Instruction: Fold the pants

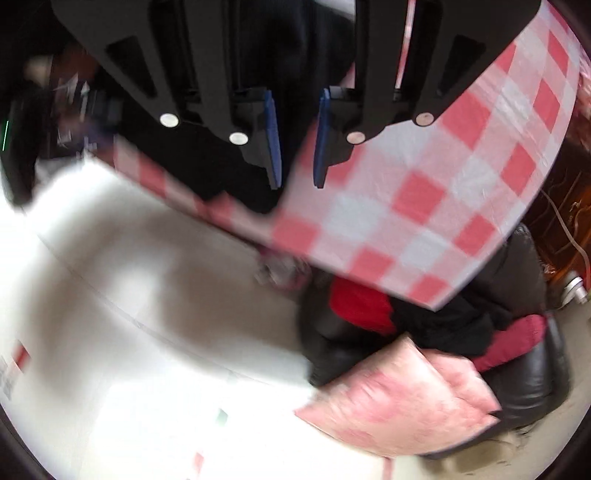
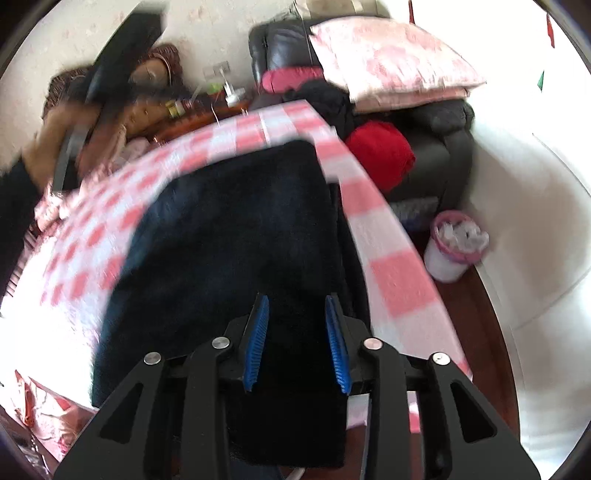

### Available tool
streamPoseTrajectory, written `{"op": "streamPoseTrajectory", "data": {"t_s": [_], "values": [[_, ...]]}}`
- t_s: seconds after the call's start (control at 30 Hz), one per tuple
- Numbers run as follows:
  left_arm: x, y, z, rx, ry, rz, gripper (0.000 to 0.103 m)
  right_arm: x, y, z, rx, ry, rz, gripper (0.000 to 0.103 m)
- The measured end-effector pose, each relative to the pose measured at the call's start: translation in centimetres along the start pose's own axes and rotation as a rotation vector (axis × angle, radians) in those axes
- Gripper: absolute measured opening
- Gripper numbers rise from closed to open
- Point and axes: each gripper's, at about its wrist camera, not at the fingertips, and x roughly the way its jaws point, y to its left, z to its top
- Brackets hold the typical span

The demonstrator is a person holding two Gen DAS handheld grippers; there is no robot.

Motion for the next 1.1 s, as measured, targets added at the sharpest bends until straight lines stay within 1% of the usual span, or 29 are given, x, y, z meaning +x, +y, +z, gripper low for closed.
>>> {"op": "streamPoseTrajectory", "data": {"t_s": [0.07,0.1,0.13,0.17,0.23,0.27,0.3,0.33,0.37,0.4,0.43,0.47,0.5,0.57,0.63,0.67,0.7,0.77,0.83,0.87,0.9,0.93,0.97,1.0,1.03,1.07,1.1], "values": [[0.5,-0.6,-2.4,0.030,0.055,-0.040,0.018,-0.7,0.4,2.2,-0.022,-0.038,-0.006,0.035],[0.8,-0.5,-3.0,0.041,0.069,-0.049,0.019,-0.7,0.9,3.2,-0.044,-0.049,-0.004,0.035],[1.2,-0.7,-3.5,0.056,0.080,-0.049,0.023,-0.5,1.4,3.9,-0.065,-0.054,0.000,0.035],[1.9,-1.3,-3.9,0.063,0.087,-0.039,0.033,0.1,1.9,4.7,-0.089,-0.049,-0.010,0.035],[3.3,-2.2,-4.2,0.108,0.140,-0.040,0.033,2.0,1.9,5.9,-0.101,-0.021,-0.047,0.035],[4.3,-2.6,-4.4,0.138,0.184,0.011,0.010,3.4,1.5,6.3,-0.101,0.010,-0.079,0.035],[5.0,-2.6,-4.6,0.149,0.208,0.039,0.001,4.9,1.1,6.3,-0.106,0.056,-0.128,0.035],[5.0,-2.5,-4.6,0.154,0.195,0.041,0.001,5.8,0.8,6.1,-0.109,0.083,-0.141,0.035],[4.7,-1.6,-4.3,0.134,0.163,0.037,0.001,6.8,0.4,5.5,-0.116,0.112,-0.142,0.035],[3.8,-0.1,-4.0,0.065,0.116,0.039,0.001,7.3,0.0,4.9,-0.116,0.111,-0.147,0.038],[3.4,1.1,-4.0,0.021,0.088,0.015,0.001,7.3,-0.4,4.5,-0.103,0.094,-0.144,0.047],[3.2,1.7,-4.2,0.000,0.075,-0.005,0.001,7.3,-1.0,4.3,-0.077,0.094,-0.138,0.052],[3.4,1.8,-4.5,-0.003,0.076,-0.013,0.001,7.2,-1.3,4.3,-0.058,0.100,-0.124,0.053],[3.6,1.8,-4.8,-0.018,0.070,-0.021,0.001,7.2,-1.3,4.2,-0.062,0.104,-0.130,0.056],[3.4,2.3,-4.6,-0.052,0.044,-0.045,0.001,6.9,-1.1,4.6,-0.075,0.112,-0.135,0.055],[3.2,2.4,-4.6,-0.062,0.037,-0.053,0.002,6.2,-1.1,5.2,-0.070,0.099,-0.127,0.055],[2.8,2.3,-4.7,-0.066,0.030,-0.055,0.002,5.2,-1.1,6.2,-0.071,0.056,-0.118,0.055],[2.5,2.2,-4.8,-0.070,0.029,-0.050,0.002,4.1,-0.8,8.3,-0.095,0.000,-0.103,0.055],[2.8,2.3,-4.7,-0.076,0.028,-0.048,0.002,4.5,-0.1,10.9,-0.130,-0.005,-0.035,0.055],[2.8,2.3,-4.6,-0.083,0.029,-0.046,0.002,5.8,0.5,12.1,-0.175,0.015,-0.053,0.055],[2.9,2.3,-4.6,-0.090,0.029,-0.040,0.004,7.6,0.9,13.0,-0.226,0.042,-0.109,0.055],[2.9,2.4,-4.6,-0.102,0.025,-0.027,0.006,9.1,0.9,13.3,-0.249,0.070,-0.155,0.053],[2.6,2.6,-4.7,-0.125,0.009,-0.001,0.008,11.0,0.2,13.6,-0.249,0.108,-0.201,0.049],[2.4,2.9,-4.6,-0.145,-0.003,0.024,0.012,12.1,-0.7,13.7,-0.219,0.133,-0.239,0.048],[1.6,3.1,-4.8,-0.171,-0.027,0.032,0.016,12.4,-1.2,13.7,-0.201,0.138,-0.252,0.047],[0.6,3.1,-5.1,-0.189,-0.057,0.042,0.016,12.2,-1.6,13.8,-0.186,0.127,-0.230,0.047],[-0.5,2.9,-5.5,-0.202,-0.088,0.077,0.016,11.5,-1.8,13.9,-0.174,0.103,-0.197,0.047]]}}
